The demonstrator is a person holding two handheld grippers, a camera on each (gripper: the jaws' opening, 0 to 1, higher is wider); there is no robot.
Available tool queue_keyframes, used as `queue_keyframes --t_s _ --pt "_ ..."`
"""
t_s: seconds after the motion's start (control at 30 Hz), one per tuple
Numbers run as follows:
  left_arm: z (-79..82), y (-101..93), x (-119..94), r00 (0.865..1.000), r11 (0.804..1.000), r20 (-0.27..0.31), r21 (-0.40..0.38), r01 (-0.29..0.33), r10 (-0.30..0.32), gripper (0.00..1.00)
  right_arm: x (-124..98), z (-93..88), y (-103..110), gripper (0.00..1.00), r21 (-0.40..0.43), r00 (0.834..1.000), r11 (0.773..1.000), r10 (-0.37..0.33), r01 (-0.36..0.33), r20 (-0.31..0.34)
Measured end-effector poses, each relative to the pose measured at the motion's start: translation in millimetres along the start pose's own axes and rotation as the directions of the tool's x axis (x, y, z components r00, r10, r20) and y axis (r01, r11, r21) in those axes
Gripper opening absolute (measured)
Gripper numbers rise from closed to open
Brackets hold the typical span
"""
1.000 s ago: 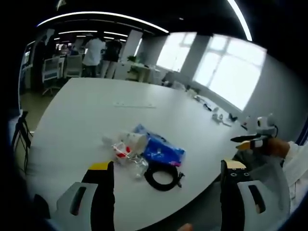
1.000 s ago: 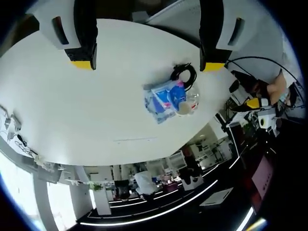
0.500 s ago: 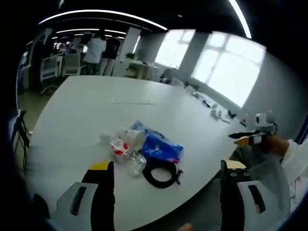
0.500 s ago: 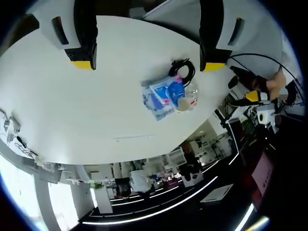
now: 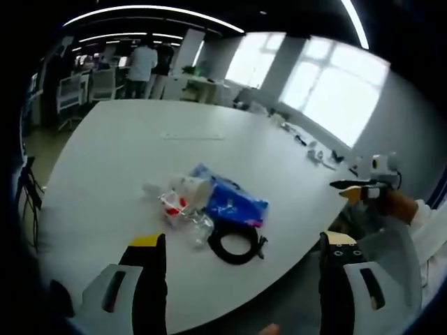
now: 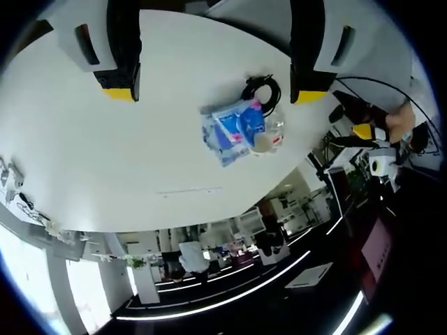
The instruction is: Arrange the tabletop items into an orderly group along one side of the table until the central work area is clear of visible clutter.
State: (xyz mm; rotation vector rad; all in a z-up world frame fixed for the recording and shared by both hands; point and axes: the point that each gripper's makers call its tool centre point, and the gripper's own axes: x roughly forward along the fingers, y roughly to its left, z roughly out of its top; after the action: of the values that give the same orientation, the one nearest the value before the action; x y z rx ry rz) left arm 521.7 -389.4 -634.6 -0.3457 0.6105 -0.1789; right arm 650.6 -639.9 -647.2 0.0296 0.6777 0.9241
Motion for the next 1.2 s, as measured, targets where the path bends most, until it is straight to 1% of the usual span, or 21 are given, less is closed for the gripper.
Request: queue_keyframes --t_s 0.1,0.23,0.3,0.43,0.57,0.7,0.77,0.8,1.0,1.1,1.2 --pt "4.2 0.3 0.8 1.0 1.0 -0.003 0.004 -0.003 0.003 0.88 1.5 -1.0 -1.2 0.87 0.012 1.0 1.0 0.002 -0.002 0.002" --pt "5.8 1.8 2.1 1.0 1.0 -0.015 0.011 -0.002 0.003 0.88 3.2 -2.5 -0.3 0.86 0.026 1.0 1.0 0.008 -0.008 0.005" --pt "7.6 3.3 1.9 1.0 1.0 -0.017 0.011 -0.001 0.001 0.87 5.4 -4.1 3.7 0.86 0.036 1.0 0.999 0.024 -0.024 0.001" --pt "11.2 7.1 2.6 1.0 1.0 -0.024 0.019 -0.003 0.004 0.87 9.9 -6.6 8.2 0.86 0.027 0.999 0.999 0.031 -0.031 -0.01" --pt "14.9 9.2 5.5 1.0 1.0 -0.025 0.016 0.001 -0.001 0.87 15.3 -5.2 15.1 0.85 0.056 0.998 0.997 0.056 -0.056 -0.003" --pt "16.0 10.1 10.8 0.999 1.0 -0.04 0.027 0.008 -0.007 0.87 24.2 -3.9 19.6 0.84 0.055 0.998 0.996 0.068 -0.067 -0.01" --pt "17.3 10.3 13.8 0.999 0.999 -0.047 0.031 0.015 -0.014 0.86 30.8 -0.9 33.3 0.84 0.094 0.99 0.986 0.138 -0.137 0.0" --pt "18.8 10.3 15.3 0.999 0.999 -0.049 0.033 0.021 -0.019 0.86 33.6 0.3 35.0 0.84 0.095 0.989 0.985 0.146 -0.145 -0.005" --pt "25.8 12.7 23.6 0.997 0.997 -0.077 0.065 0.038 -0.033 0.85 45.3 10.8 40.6 0.83 0.119 0.988 0.98 0.156 -0.157 0.016" --pt "30.2 12.7 27.7 0.996 0.996 -0.079 0.073 0.05 -0.044 0.85 50.2 13.4 42.2 0.83 0.175 0.988 0.972 0.152 -0.157 0.04" --pt "32.9 13.7 33.9 0.995 0.995 -0.084 0.077 0.056 -0.05 0.84 53.6 10.7 41.7 0.83 0.199 0.988 0.967 0.152 -0.157 0.039"
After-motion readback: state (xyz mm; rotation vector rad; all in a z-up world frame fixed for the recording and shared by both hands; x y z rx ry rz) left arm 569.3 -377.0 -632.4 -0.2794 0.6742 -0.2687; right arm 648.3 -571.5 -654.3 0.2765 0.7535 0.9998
